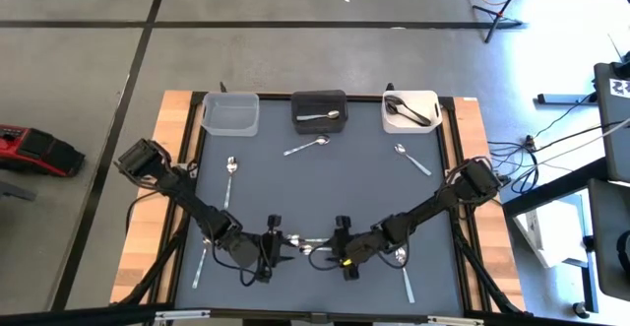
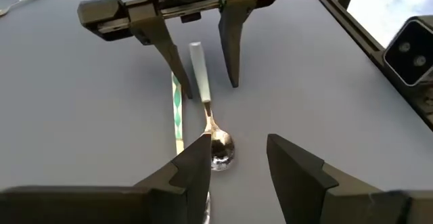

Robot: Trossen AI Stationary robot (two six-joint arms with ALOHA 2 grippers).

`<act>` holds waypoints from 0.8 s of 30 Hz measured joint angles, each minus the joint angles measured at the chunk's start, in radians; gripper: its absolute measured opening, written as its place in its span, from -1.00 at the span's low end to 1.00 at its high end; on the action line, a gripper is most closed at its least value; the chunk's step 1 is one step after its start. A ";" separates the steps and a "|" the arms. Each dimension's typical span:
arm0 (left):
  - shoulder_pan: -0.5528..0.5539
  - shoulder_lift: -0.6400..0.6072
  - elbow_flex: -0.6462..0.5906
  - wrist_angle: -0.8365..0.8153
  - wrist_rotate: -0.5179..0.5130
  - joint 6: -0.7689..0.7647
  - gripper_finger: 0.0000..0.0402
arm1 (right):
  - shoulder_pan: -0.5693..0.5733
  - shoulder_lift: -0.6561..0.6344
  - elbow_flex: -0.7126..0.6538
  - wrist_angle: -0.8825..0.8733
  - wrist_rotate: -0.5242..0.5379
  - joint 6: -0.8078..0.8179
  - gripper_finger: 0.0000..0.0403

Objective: Sort silverware by color (type)
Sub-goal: Put the blue spoon into the black bin

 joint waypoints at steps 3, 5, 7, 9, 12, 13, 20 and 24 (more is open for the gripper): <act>-0.011 0.000 0.000 -0.001 0.001 0.000 -0.31 | -0.003 0.011 0.002 -0.021 0.001 0.029 -0.03; -0.018 0.000 0.000 -0.001 0.002 0.000 -0.31 | -0.004 0.014 0.002 -0.032 -0.002 0.044 -0.09; -0.021 0.000 0.000 0.000 0.002 0.006 -0.31 | -0.005 0.014 0.002 -0.037 -0.001 0.046 -0.21; -0.016 0.000 0.000 0.009 0.002 0.027 -0.31 | -0.005 0.015 0.002 -0.047 0.011 0.040 -0.36; -0.012 -0.008 0.002 0.019 -0.002 0.046 -0.31 | -0.007 0.016 0.001 -0.048 0.014 0.023 -0.60; -0.012 -0.014 0.003 0.013 -0.003 0.059 -0.31 | -0.007 0.016 0.001 -0.048 0.016 0.021 -0.68; -0.013 -0.160 0.003 -0.082 -0.081 0.088 -0.31 | -0.006 0.012 0.000 -0.053 0.024 -0.005 -0.94; -0.012 -0.256 0.003 -0.148 -0.123 0.089 -0.31 | -0.006 -0.009 -0.002 -0.061 0.025 -0.010 -0.88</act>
